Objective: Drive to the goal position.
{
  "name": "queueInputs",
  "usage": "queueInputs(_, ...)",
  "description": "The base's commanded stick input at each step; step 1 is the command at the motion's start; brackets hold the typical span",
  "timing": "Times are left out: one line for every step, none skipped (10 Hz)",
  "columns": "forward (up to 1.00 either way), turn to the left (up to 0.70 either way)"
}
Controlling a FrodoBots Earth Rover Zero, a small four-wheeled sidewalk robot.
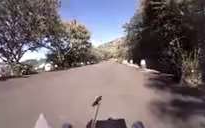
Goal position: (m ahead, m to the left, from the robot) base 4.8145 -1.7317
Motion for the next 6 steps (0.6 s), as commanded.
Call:
queueInputs(0.50,-0.50)
queueInputs(0.50,-0.50)
queueInputs(0.50,-0.50)
queueInputs(0.50,-0.40)
queueInputs(0.50,-0.23)
queueInputs(0.50,-0.05)
